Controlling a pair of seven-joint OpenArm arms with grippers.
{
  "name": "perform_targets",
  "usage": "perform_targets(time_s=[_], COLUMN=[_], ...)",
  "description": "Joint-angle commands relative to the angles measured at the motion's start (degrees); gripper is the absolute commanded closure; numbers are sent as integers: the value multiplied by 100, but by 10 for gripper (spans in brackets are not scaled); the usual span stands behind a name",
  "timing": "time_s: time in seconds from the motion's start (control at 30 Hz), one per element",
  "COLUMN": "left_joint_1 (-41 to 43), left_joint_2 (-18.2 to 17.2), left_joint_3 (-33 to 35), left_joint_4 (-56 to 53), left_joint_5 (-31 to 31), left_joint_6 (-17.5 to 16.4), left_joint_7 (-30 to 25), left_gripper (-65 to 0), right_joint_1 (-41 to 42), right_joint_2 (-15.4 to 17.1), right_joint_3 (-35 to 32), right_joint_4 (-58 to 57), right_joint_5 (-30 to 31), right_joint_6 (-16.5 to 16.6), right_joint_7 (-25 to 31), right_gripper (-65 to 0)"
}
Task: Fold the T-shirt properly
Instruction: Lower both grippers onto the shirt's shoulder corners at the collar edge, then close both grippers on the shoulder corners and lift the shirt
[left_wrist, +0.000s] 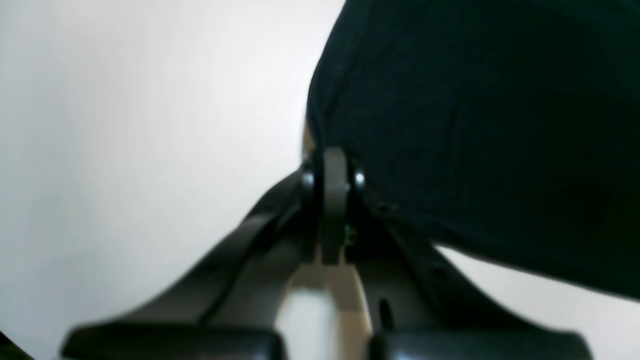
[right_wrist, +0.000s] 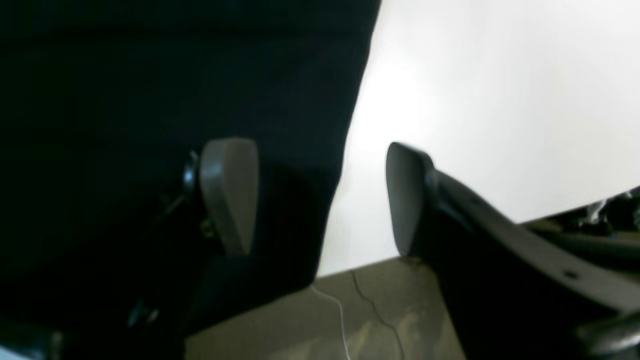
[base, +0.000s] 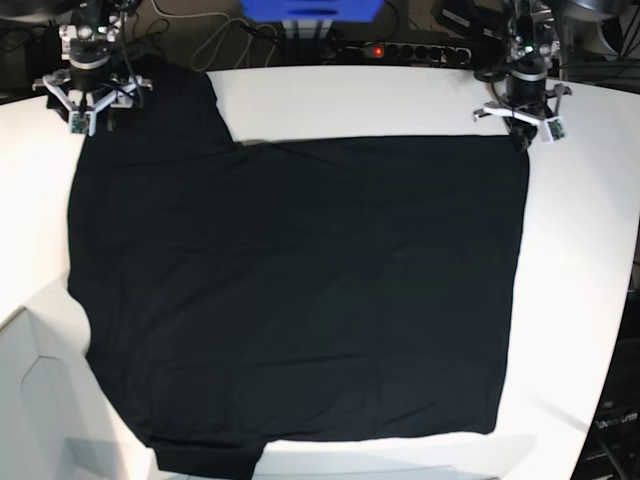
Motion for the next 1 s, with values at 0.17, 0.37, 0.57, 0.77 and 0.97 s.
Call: perform_targets(time_s=[0.17, 0.37, 0.57, 0.77, 0.97], left_joint_1=[58, 58, 58, 58, 58], left_joint_2=[-55, -55, -55, -55, -46], left_joint_3=[-45, -45, -45, -54, -239], left_joint_4=[55, 55, 64, 125, 195], left_joint_5=[11, 20, 38, 29, 20], left_joint_6=[23, 23, 32, 41, 41], left_joint_7=[-42, -42, -42, -42, -33], left_gripper=[0, 0, 0, 0, 0], right_joint_1=[175, 333, 474, 500, 456], right_joint_2=[48, 13, 4, 4, -128], right_joint_3=[56, 74, 65, 74, 504], right_joint_4=[-299, -484, -616, -581, -35], right_joint_5=[-10, -10, -10, -10, -10], right_joint_6=[-14, 724, 1006, 1014, 1014], right_joint_7=[117, 99, -279, -384, -349], right_gripper=[-415, -389, -241, 0, 0])
